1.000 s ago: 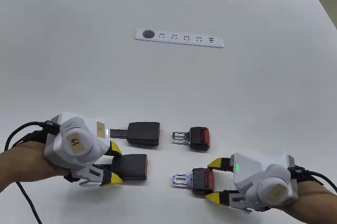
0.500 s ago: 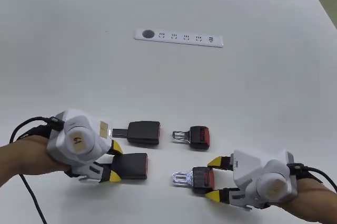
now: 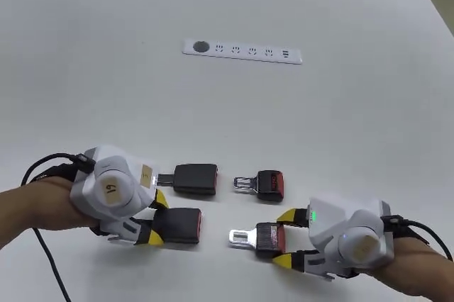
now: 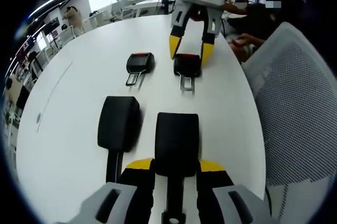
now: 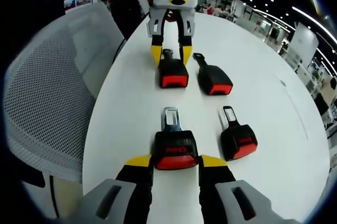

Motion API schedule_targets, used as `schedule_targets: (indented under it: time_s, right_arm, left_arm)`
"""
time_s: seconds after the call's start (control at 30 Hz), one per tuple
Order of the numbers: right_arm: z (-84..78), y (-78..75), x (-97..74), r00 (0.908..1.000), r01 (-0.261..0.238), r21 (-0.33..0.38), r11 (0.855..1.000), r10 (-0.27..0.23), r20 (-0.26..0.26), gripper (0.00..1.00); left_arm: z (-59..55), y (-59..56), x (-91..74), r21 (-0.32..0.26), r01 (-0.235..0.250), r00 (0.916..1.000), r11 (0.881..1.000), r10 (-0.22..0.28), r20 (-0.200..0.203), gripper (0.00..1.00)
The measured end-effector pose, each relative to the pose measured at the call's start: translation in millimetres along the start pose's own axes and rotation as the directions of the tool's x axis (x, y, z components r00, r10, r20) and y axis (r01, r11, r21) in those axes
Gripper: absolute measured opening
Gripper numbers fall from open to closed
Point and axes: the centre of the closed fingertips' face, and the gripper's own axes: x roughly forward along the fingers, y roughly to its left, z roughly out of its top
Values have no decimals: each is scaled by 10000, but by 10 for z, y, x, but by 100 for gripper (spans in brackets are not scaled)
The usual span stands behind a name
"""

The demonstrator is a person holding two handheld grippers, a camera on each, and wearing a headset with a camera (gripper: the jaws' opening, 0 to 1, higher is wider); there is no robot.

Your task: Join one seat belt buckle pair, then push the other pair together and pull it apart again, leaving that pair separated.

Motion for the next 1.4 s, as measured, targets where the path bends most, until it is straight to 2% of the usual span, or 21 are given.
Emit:
schedule_targets:
  time_s: [0.37, 1.4]
  right_arm:
    - [32, -21, 69, 10000, -34, 82, 10000, 34, 9, 30]
    - [278, -18, 275, 9997, -191, 67, 9998, 190, 164, 30]
  left_arm:
    - [-23, 6, 15, 303, 141, 9997, 9994, -134, -223, 31]
    - [-21, -9, 34, 439, 325, 9976, 9985, -297, -632, 32]
